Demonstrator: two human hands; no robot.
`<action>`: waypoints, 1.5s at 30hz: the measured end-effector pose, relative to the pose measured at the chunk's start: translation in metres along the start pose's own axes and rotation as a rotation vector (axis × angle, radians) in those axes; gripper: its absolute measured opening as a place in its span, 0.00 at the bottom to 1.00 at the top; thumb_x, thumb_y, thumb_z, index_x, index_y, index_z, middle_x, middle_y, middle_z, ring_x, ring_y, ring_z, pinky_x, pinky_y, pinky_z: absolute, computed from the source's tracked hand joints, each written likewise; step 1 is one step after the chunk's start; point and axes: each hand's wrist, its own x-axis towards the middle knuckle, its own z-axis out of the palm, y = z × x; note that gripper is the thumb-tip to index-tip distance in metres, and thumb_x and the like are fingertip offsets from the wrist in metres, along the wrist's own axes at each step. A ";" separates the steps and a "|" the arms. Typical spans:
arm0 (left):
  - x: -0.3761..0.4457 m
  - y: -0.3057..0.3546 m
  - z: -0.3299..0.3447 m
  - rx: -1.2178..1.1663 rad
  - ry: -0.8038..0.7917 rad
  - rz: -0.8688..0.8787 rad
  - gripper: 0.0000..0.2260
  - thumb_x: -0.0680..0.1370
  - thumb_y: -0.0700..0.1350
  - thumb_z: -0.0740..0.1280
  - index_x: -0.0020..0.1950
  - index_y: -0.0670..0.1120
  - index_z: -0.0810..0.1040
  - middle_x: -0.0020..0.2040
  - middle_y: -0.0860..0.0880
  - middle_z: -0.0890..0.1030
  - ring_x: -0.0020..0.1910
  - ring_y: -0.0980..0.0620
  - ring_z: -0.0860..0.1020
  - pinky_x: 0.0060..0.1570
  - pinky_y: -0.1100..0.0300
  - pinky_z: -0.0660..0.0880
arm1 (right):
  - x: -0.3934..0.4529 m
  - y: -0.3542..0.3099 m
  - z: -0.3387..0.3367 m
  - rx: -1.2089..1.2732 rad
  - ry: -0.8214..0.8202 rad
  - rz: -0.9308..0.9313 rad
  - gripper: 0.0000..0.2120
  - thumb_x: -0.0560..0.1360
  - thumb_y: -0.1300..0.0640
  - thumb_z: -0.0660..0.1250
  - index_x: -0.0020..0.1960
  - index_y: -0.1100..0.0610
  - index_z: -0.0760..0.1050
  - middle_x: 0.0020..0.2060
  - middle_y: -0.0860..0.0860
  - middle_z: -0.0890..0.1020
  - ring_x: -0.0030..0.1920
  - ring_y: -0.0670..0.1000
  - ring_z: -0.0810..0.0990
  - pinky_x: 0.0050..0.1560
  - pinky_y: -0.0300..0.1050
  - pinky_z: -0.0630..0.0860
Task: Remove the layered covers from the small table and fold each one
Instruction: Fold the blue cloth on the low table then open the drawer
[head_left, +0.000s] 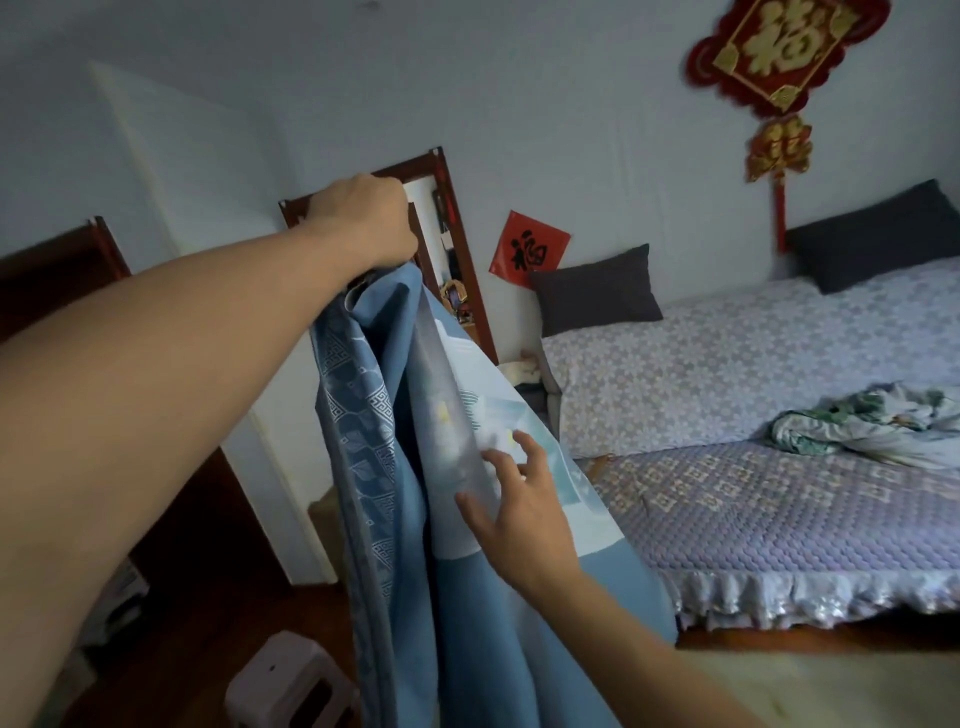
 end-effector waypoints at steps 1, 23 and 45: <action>-0.001 0.000 -0.002 0.001 -0.002 0.002 0.04 0.72 0.41 0.66 0.44 0.45 0.79 0.44 0.44 0.78 0.42 0.41 0.76 0.42 0.52 0.74 | 0.003 -0.008 -0.001 0.019 0.049 -0.027 0.21 0.76 0.44 0.69 0.67 0.49 0.70 0.75 0.50 0.57 0.66 0.51 0.71 0.58 0.47 0.76; -0.008 -0.016 -0.036 0.012 0.017 -0.026 0.04 0.73 0.41 0.66 0.38 0.44 0.74 0.38 0.44 0.76 0.34 0.45 0.72 0.36 0.55 0.70 | 0.021 -0.070 0.017 0.412 -0.155 0.282 0.08 0.76 0.50 0.70 0.46 0.46 0.71 0.38 0.43 0.76 0.39 0.42 0.75 0.39 0.40 0.68; -0.009 -0.031 -0.033 0.012 -0.023 0.018 0.08 0.72 0.40 0.65 0.42 0.50 0.82 0.47 0.45 0.82 0.45 0.40 0.79 0.44 0.54 0.75 | 0.014 0.057 -0.049 0.533 -0.517 0.355 0.16 0.73 0.47 0.75 0.39 0.60 0.80 0.33 0.52 0.78 0.37 0.48 0.74 0.40 0.45 0.68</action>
